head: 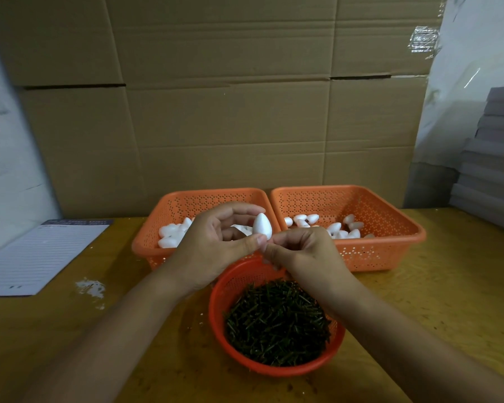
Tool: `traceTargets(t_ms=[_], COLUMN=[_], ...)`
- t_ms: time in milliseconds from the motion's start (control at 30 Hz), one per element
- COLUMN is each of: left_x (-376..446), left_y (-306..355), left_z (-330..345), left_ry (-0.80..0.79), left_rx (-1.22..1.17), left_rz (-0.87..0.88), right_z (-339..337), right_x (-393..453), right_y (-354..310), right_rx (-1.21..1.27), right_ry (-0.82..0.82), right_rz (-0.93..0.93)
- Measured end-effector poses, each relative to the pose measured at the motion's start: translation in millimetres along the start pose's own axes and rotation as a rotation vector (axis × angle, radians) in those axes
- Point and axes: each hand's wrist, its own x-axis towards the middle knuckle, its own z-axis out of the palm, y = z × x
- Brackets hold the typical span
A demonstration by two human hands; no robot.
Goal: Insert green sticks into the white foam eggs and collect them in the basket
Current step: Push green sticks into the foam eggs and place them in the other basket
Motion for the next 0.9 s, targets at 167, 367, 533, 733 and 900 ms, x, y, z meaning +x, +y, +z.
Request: traceTargets(t_ms=[167, 367, 533, 733, 900], left_x=[1.7, 5.2, 16.3, 21.1, 16.7], left_y=[-2.7, -4.5, -13.1, -34.7, -45.3], left_z=[0.6, 0.6, -28.2, -62.4, -65.3], left_ry=[0.033, 0.08, 0.289, 0.331, 0.203], left_rx=[0.012, 0.035, 0.186, 0.74, 0.919], left_rz=[-0.009, -0.015, -0.06, -0.047, -0.243], right_z=[5.0, 5.4, -8.7, -35.3, -51.6], right_x=[-0.1, 1.2, 9.9, 22.6, 28.2], right_y=[1.4, 2.9, 2.0, 3.3, 11.6], right_rx=[0.003, -0.03, 0.178, 0.453, 0.535], right_ry=[0.031, 0.105, 0.193, 0.305, 0.358], right_rz=[-0.025, -0.017, 0.161, 0.36, 0.445])
